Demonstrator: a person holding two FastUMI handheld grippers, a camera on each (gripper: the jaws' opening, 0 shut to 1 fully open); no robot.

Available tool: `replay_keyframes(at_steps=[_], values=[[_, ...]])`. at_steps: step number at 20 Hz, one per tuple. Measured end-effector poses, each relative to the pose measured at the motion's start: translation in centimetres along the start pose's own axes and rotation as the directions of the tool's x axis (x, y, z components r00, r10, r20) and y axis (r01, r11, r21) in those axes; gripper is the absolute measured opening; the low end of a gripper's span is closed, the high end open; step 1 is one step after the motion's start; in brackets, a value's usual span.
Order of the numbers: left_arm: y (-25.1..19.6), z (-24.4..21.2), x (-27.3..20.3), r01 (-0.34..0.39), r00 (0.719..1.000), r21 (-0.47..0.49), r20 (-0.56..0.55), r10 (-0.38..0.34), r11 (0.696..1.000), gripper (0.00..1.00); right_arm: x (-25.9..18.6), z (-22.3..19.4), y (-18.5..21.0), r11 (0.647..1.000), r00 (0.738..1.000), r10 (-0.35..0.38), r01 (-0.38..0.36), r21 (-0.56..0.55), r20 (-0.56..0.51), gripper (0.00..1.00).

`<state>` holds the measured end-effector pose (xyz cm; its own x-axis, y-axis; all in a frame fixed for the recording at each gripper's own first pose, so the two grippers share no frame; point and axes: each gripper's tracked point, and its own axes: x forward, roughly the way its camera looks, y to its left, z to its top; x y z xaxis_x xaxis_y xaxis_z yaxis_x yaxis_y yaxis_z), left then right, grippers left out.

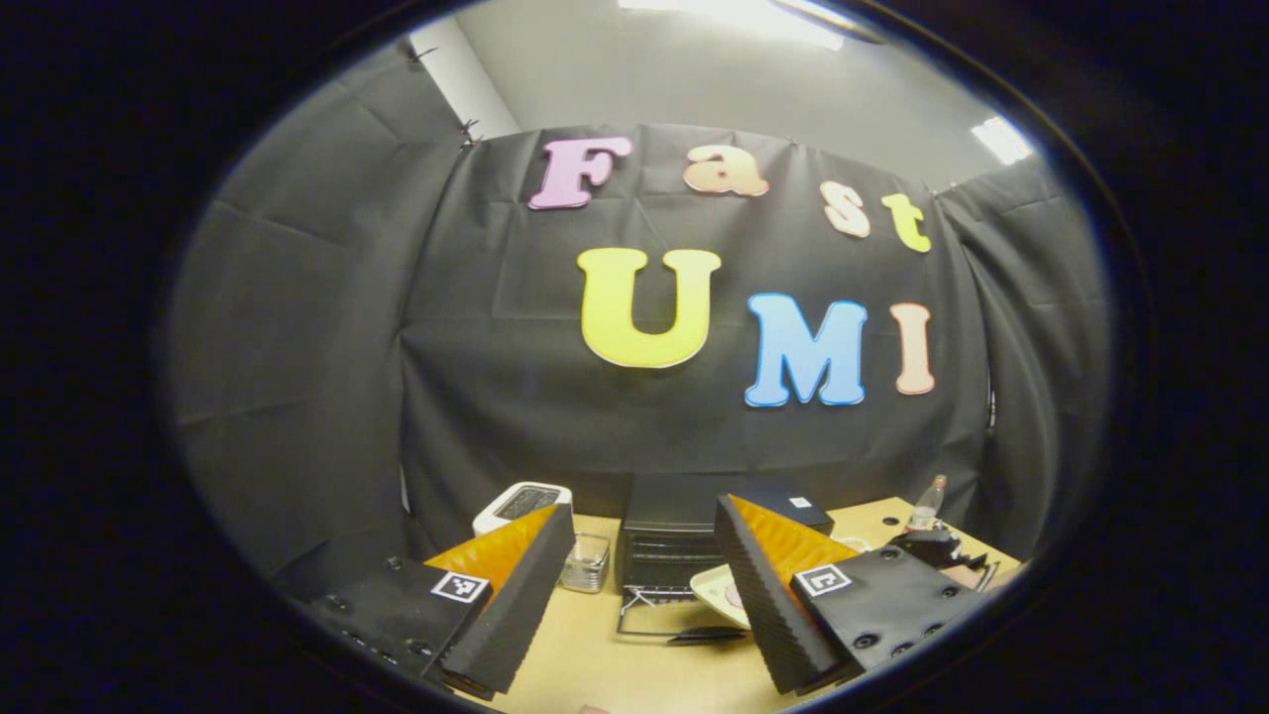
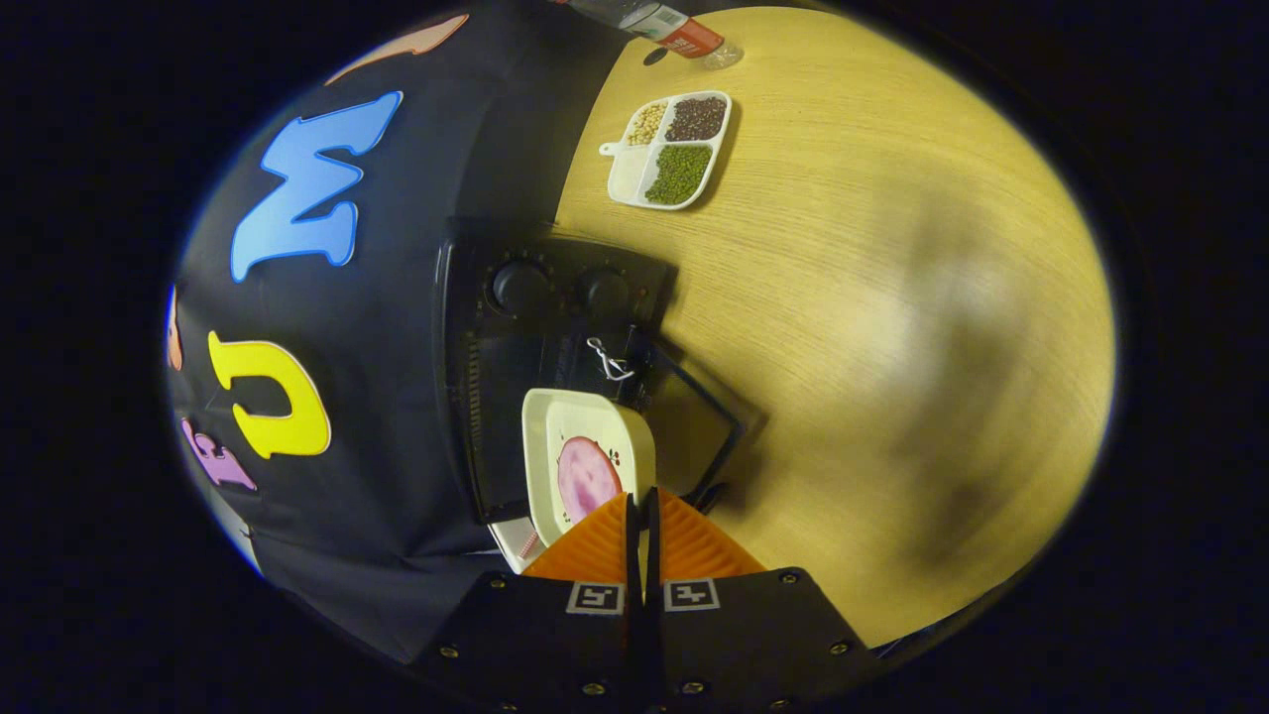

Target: Open the electric oven with the left hand, put the food in, and close the electric oven.

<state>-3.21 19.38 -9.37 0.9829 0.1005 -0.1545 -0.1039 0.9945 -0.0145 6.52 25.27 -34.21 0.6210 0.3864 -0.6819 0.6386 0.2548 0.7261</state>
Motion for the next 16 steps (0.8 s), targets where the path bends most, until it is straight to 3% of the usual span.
replay_keyframes(at_steps=[1, 2, 7, 11, 14, 16], values=[[1.0, -0.2, -0.2, -0.017, 1.0, -0.004, -0.004, 0.017, 1.0, 0.96, 1.3, -0.1, 0.8, 0.999, 1.0, -0.003, 0.003, 0.035, 0.022, 0.0], [2.0, -0.1, -0.5, -0.033, 0.999, -0.006, -0.006, 0.033, 0.999, 1.0, 2.7, -0.1, 1.4, 0.997, 0.999, -0.005, 0.002, 0.071, 0.044, 0.01], [5.7, -0.2, -2.0, -0.095, 0.995, -0.025, -0.018, 0.095, 0.995, 0.98, 7.9, 0.6, 3.7, 0.986, 0.991, -0.012, -0.01, 0.167, 0.131, 0.01], [8.0, -0.8, -2.2, -0.147, 0.988, -0.02, -0.046, 0.146, 0.989, 0.96, 11.4, 1.3, 5.1, 0.96, 0.978, -0.018, -0.041, 0.277, 0.207, 0.01], [9.3, -1.1, -2.4, -0.17, 0.984, -0.009, -0.065, 0.169, 0.985, 1.0, 14.0, 1.6, 6.9, 0.96, 0.969, -0.003, -0.066, 0.271, 0.247, 0.01], [9.6, -1.4, -2.2, -0.173, 0.982, -0.001, -0.077, 0.173, 0.985, 0.96, 15.4, 1.9, 7.9, 0.968, 0.968, 0.003, -0.066, 0.241, 0.25, 0.01]])
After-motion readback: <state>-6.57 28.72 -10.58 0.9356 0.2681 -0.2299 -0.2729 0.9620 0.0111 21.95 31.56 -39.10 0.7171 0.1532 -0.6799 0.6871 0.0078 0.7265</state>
